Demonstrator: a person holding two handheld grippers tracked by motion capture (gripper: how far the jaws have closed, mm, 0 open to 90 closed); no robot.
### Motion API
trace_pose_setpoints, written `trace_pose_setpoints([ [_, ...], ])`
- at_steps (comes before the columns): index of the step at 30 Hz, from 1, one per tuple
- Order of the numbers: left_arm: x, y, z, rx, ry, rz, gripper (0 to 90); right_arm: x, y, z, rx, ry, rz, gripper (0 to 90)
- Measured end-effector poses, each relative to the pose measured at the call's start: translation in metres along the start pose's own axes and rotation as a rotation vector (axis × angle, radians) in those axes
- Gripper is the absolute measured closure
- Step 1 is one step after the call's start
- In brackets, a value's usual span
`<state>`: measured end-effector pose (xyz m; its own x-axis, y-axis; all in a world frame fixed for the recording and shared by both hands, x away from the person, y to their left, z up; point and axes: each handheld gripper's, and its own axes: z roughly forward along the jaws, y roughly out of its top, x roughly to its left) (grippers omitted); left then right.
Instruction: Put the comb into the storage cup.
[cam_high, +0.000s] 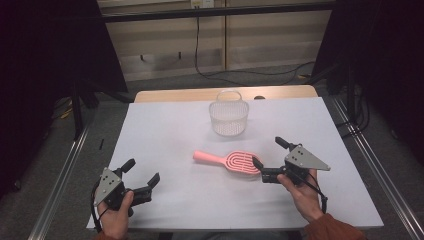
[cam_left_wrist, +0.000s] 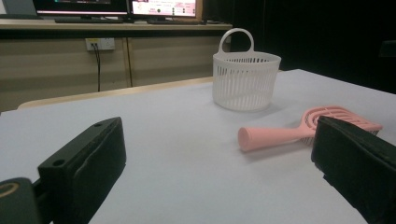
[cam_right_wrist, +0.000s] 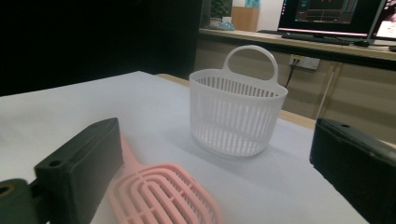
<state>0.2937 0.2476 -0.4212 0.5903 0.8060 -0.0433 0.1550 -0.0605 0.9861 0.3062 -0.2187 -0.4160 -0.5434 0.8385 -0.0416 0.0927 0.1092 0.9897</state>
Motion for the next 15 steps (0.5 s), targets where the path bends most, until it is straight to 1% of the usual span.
trace_pose_setpoints([
  [3, 0.0, 0.0, 0.0, 0.0, -0.001, 0.002, 3.3, 0.001, 0.003, 0.005, -0.005, 0.012, 0.006, 2.1],
  [5, 0.0, 0.0, 0.0, -0.004, 0.0, -0.001, 3.3, 0.0, 0.004, 0.009, -0.005, 0.013, -0.003, 1.9],
  [6, 0.0, 0.0, 0.0, -0.001, 0.001, 0.002, 3.3, 0.0, 0.005, 0.01, -0.005, 0.014, 0.002, 1.9],
  [10, 0.0, 0.0, 0.0, 0.001, 0.001, 0.004, 3.3, -0.001, 0.008, 0.016, -0.003, 0.02, 0.006, 1.7],
  [12, 0.0, 0.0, 0.0, 0.001, 0.001, 0.005, 3.3, -0.001, 0.011, 0.019, 0.005, 0.026, 0.001, 1.7],
  [15, 0.001, 0.0, 0.0, 0.0, -0.007, -0.005, 3.1, -0.001, 0.014, 0.023, 0.013, 0.037, 0.004, 1.0],
])
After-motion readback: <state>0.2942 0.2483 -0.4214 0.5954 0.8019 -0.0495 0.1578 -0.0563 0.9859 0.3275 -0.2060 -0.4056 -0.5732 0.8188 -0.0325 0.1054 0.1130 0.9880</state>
